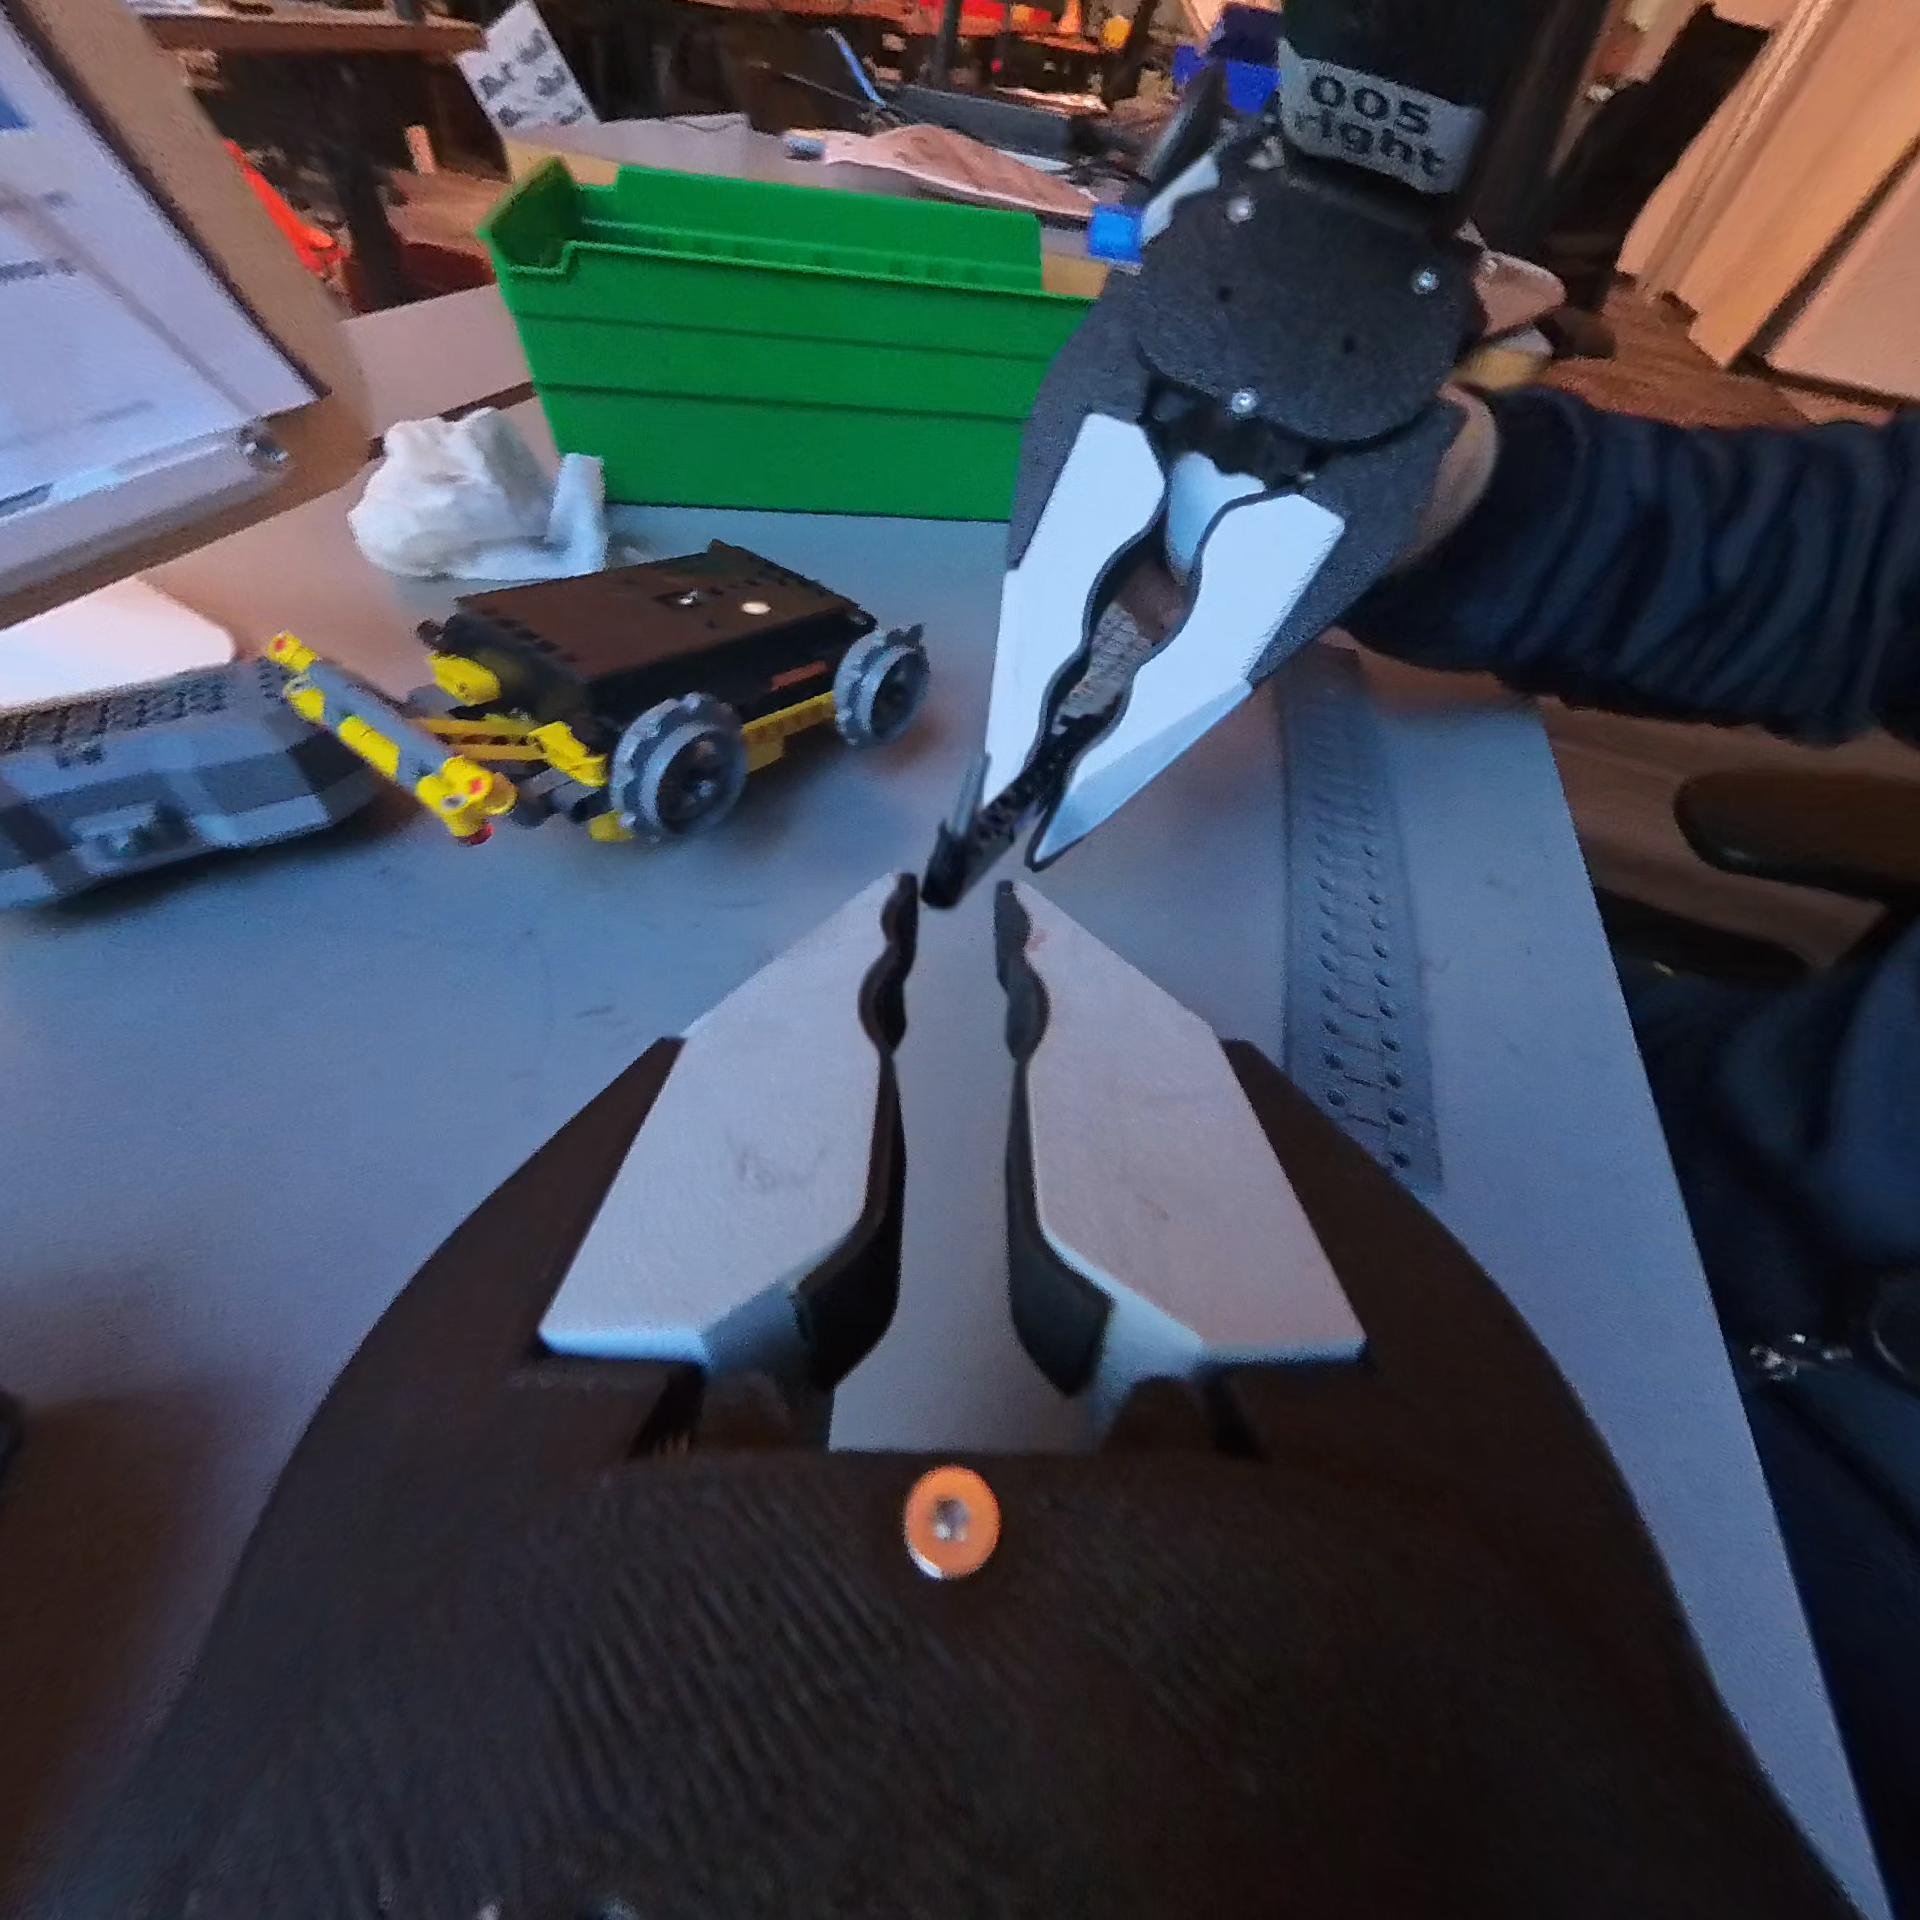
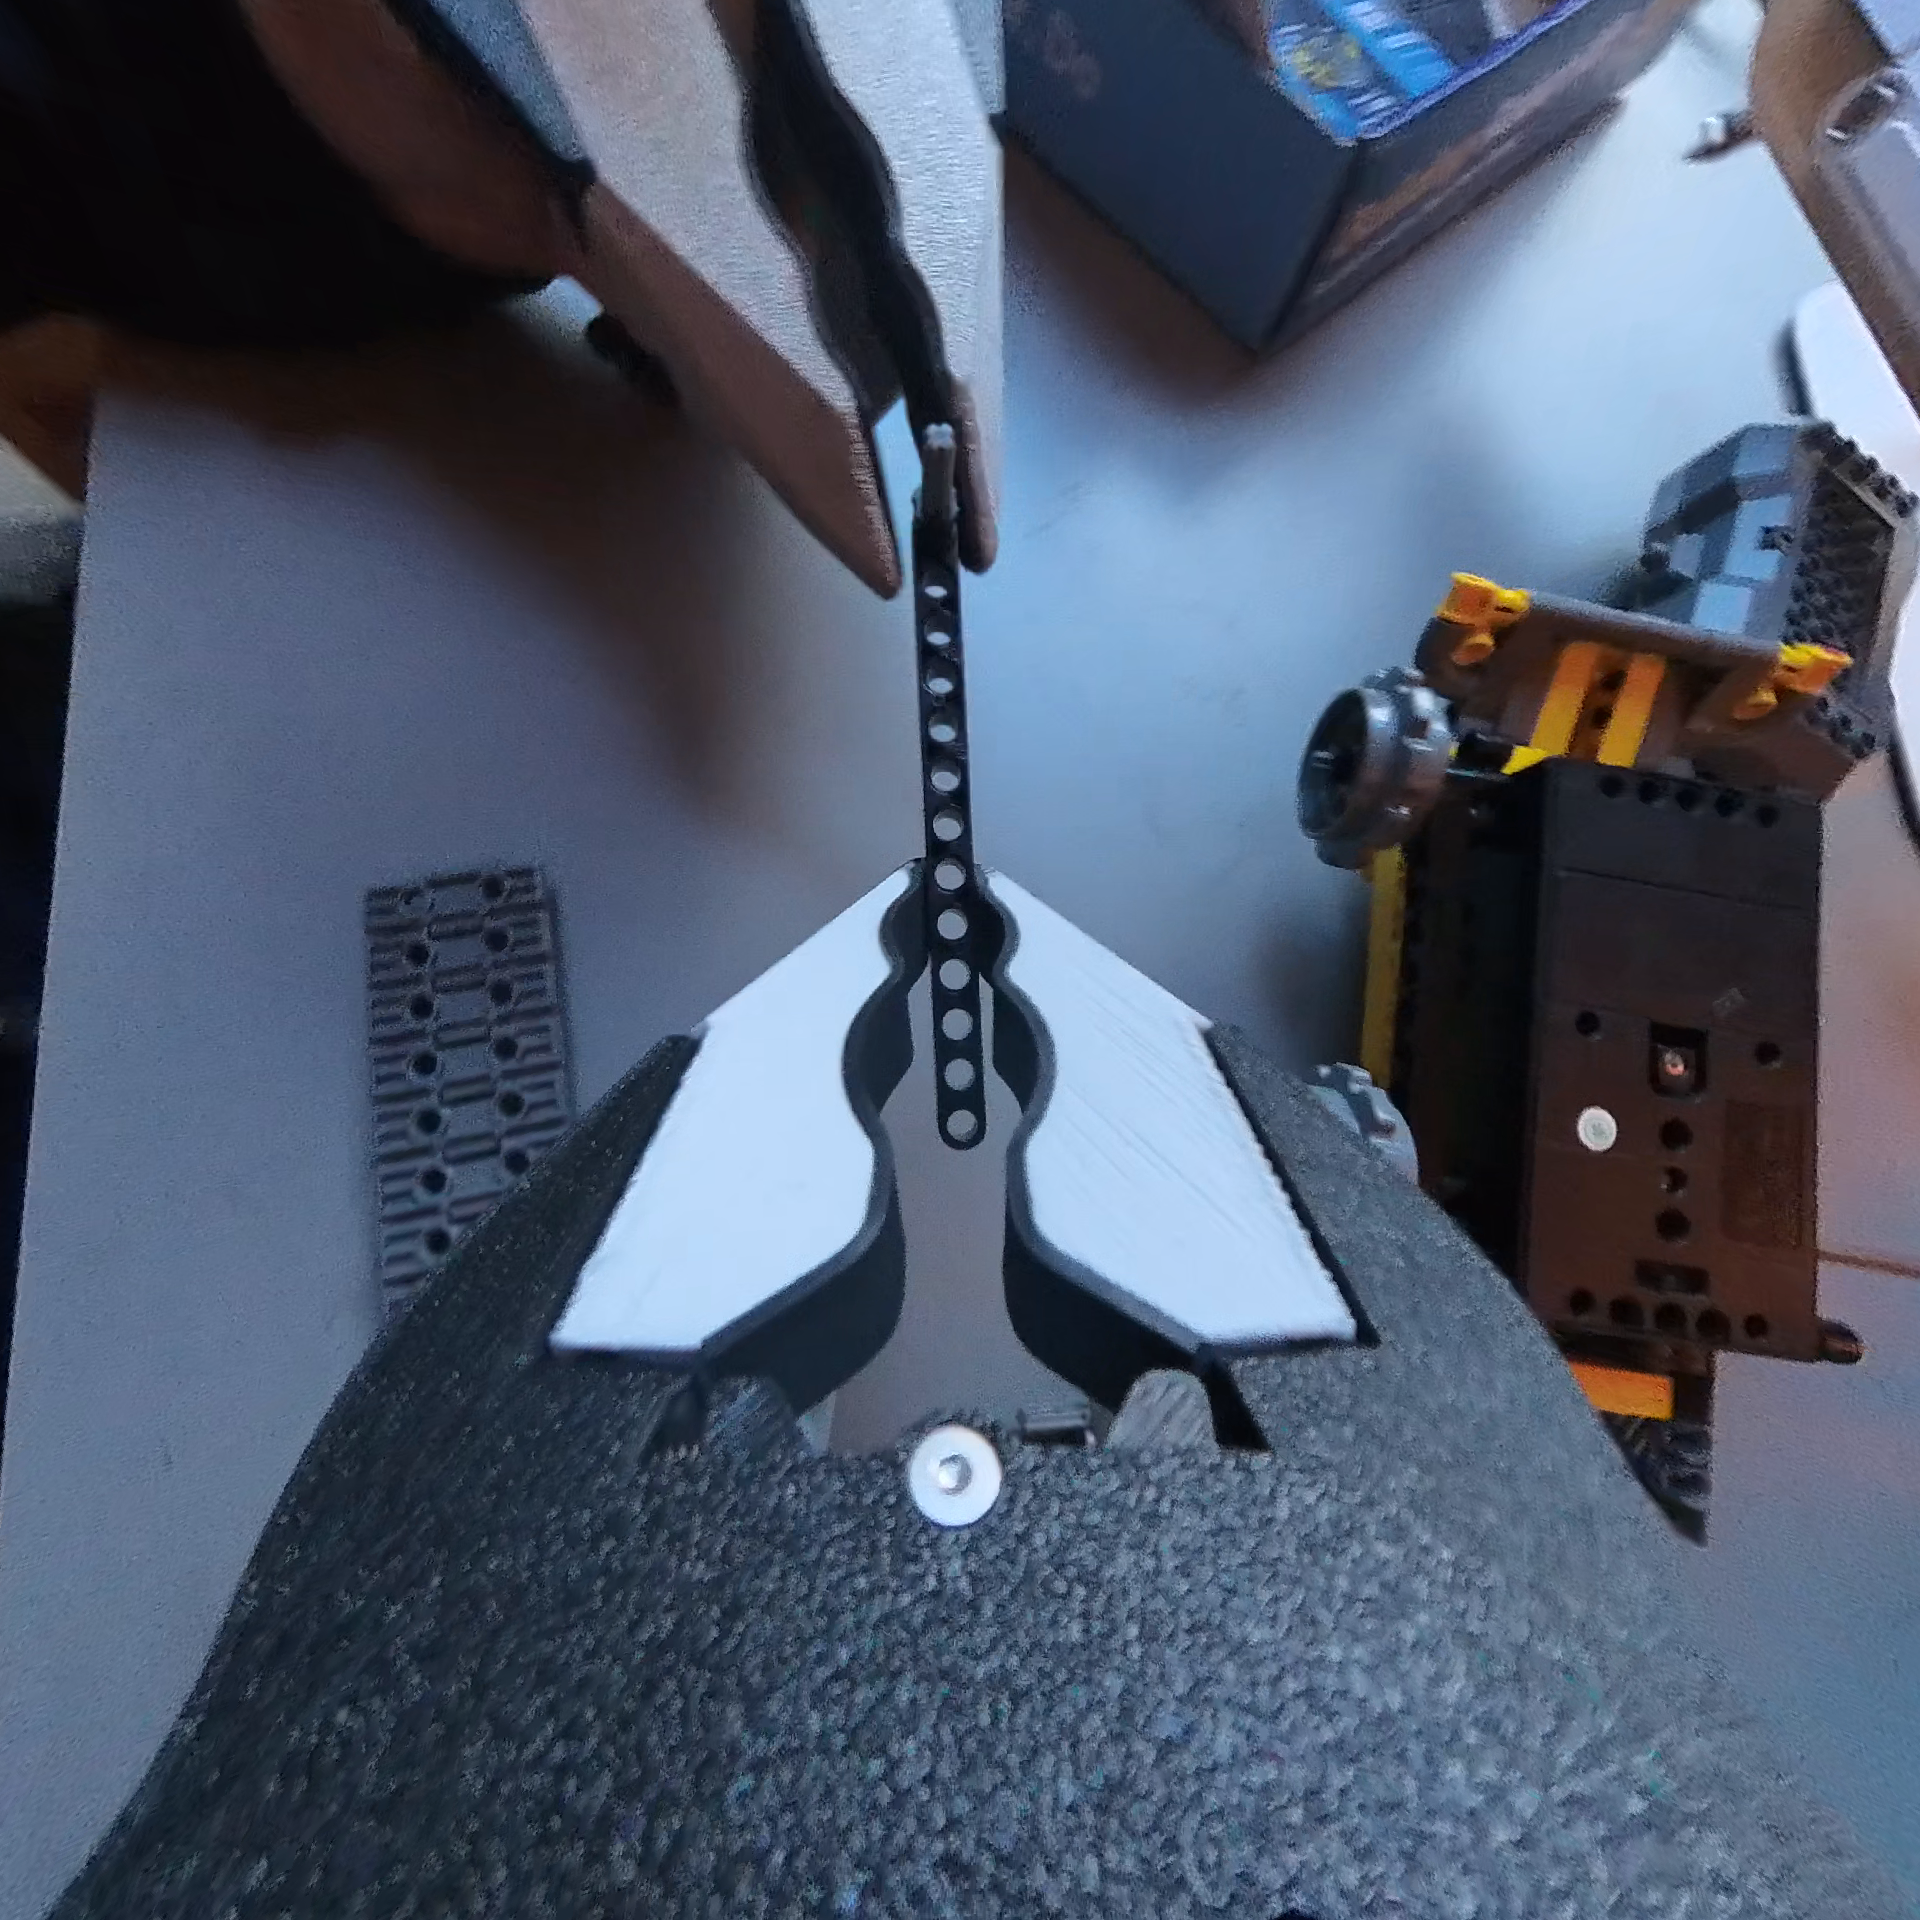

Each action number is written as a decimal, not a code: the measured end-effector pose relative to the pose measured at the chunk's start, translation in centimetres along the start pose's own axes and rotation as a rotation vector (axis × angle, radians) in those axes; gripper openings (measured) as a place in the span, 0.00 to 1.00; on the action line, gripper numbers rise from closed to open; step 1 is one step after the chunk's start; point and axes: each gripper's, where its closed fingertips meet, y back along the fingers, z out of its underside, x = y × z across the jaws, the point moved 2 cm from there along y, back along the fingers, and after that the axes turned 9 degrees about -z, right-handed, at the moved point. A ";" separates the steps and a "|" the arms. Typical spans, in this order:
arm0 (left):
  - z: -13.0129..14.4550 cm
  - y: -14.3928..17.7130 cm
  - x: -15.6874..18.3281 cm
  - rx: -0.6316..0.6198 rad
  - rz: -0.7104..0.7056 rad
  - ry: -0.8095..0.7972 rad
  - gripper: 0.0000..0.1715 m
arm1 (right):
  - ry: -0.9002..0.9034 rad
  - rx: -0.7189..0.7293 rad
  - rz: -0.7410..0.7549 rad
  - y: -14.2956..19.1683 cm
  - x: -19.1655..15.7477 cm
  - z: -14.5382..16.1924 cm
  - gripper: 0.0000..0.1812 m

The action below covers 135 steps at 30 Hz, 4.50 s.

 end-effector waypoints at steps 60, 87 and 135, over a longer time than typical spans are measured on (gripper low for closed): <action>-5.2 1.0 2.4 0.334 0.071 0.042 0.04 | -0.236 0.831 -0.338 2.8 -1.9 -9.9 0.02; -0.3 -2.2 2.6 -0.073 -0.115 -0.300 0.03 | 0.445 -0.060 0.180 1.4 -1.6 -3.7 0.06; 0.4 -3.1 4.3 -0.079 -0.193 -0.596 0.02 | 0.589 0.110 0.409 1.4 -2.6 -2.1 0.02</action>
